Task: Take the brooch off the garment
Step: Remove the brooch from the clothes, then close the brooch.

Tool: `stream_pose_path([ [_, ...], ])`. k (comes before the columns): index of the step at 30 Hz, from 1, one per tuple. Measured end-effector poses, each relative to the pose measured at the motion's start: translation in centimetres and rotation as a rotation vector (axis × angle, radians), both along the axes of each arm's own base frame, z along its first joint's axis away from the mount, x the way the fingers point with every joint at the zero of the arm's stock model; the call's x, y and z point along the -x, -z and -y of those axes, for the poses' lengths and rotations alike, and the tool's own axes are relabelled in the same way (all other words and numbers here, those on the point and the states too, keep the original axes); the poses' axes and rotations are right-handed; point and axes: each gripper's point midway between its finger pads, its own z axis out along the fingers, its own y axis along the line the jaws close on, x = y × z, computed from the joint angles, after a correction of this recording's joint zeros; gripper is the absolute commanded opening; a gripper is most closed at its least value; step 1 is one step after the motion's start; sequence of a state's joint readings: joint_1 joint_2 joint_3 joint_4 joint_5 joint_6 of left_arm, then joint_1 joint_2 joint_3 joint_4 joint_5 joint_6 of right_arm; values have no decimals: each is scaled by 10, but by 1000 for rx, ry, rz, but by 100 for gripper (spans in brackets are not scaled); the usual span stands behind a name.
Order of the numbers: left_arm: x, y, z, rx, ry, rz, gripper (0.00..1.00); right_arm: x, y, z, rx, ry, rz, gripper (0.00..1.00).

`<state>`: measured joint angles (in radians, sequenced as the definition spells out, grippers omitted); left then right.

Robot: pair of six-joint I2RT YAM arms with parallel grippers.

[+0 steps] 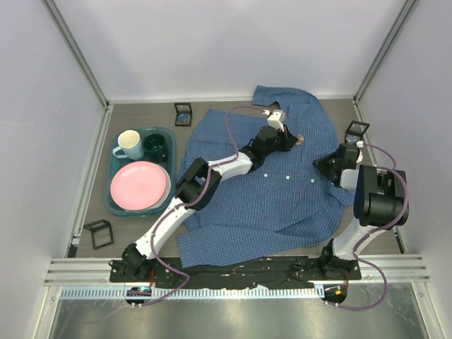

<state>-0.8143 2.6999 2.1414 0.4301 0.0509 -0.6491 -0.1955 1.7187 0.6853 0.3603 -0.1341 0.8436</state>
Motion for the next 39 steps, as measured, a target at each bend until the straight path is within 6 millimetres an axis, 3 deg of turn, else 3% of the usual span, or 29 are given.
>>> stream_pose_path([
  [8,-10,-19,-9,-4,-20,22,0,18,-2,9,21,47,-25,14],
  [11,3,-43,-23,14,22,-40,0,22,-9,8,51,22,-25,16],
  [14,27,-91,-55,61,73,-105,0,23,-30,0,82,-25,12,27],
  [18,71,-173,-109,158,146,-119,0,31,-74,-52,132,-202,108,42],
  [22,119,-228,-163,219,186,-97,0,53,-105,-109,138,-424,182,50],
  [23,134,-238,-173,228,203,-91,0,62,-110,-122,139,-479,193,57],
  [26,174,-243,-193,224,251,-100,0,89,-124,-156,128,-637,216,65],
  [30,223,-228,-226,176,271,-159,0,127,-154,-192,80,-817,301,70],
  [35,258,-214,-256,164,257,-186,0,166,-198,-237,-60,-1012,439,75],
  [39,272,-209,-268,170,251,-190,0,188,-228,-263,-169,-1104,529,79],
])
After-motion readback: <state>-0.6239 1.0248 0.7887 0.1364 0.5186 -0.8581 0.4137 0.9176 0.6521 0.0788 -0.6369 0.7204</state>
